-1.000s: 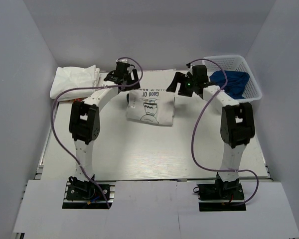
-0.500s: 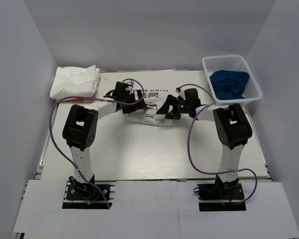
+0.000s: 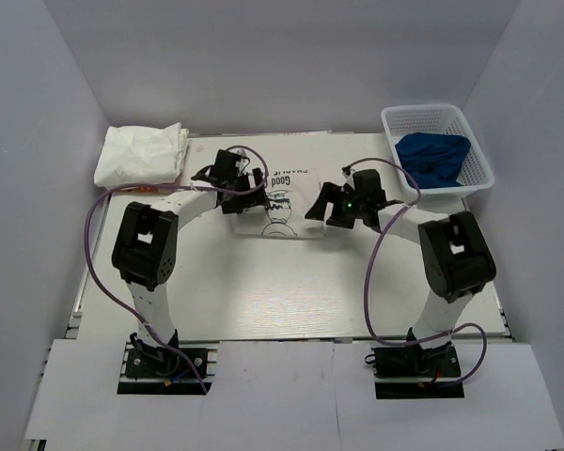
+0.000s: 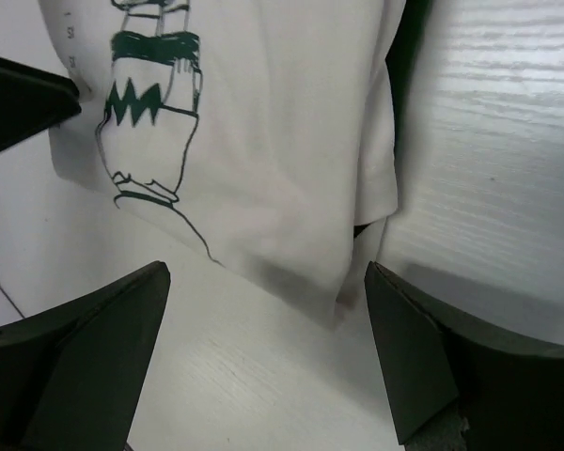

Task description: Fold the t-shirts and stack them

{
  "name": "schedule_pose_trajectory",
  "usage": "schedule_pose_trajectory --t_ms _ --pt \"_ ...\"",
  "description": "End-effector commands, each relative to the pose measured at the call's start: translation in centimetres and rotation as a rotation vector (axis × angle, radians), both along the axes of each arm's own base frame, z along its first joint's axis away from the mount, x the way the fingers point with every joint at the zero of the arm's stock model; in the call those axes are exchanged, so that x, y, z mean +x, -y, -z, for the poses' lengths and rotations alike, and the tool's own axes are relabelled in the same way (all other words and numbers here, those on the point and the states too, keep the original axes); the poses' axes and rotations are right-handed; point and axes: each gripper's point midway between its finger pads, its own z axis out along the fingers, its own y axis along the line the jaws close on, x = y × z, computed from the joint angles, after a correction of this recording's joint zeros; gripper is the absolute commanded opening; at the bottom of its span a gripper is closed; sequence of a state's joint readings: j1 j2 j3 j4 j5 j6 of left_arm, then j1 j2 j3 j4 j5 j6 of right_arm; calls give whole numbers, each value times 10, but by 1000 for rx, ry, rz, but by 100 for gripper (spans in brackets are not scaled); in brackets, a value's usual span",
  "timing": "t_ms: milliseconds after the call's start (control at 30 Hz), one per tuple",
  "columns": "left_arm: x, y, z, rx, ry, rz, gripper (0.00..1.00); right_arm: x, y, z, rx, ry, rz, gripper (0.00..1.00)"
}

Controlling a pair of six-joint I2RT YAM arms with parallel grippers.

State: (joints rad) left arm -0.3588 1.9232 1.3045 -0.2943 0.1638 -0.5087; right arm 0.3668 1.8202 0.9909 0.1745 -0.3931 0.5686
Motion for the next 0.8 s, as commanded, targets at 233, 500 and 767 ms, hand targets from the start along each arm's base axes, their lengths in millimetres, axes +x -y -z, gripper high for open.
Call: schedule_pose_trajectory --t_ms 233,500,767 --pt "19 -31 -115 95 231 -32 100 -12 39 -85 -110 270 82 90" --pt "28 -64 -51 326 104 -97 100 -55 61 -73 -125 266 105 90" --pt "38 -60 16 377 -26 -72 100 -67 90 -66 -211 277 204 90"
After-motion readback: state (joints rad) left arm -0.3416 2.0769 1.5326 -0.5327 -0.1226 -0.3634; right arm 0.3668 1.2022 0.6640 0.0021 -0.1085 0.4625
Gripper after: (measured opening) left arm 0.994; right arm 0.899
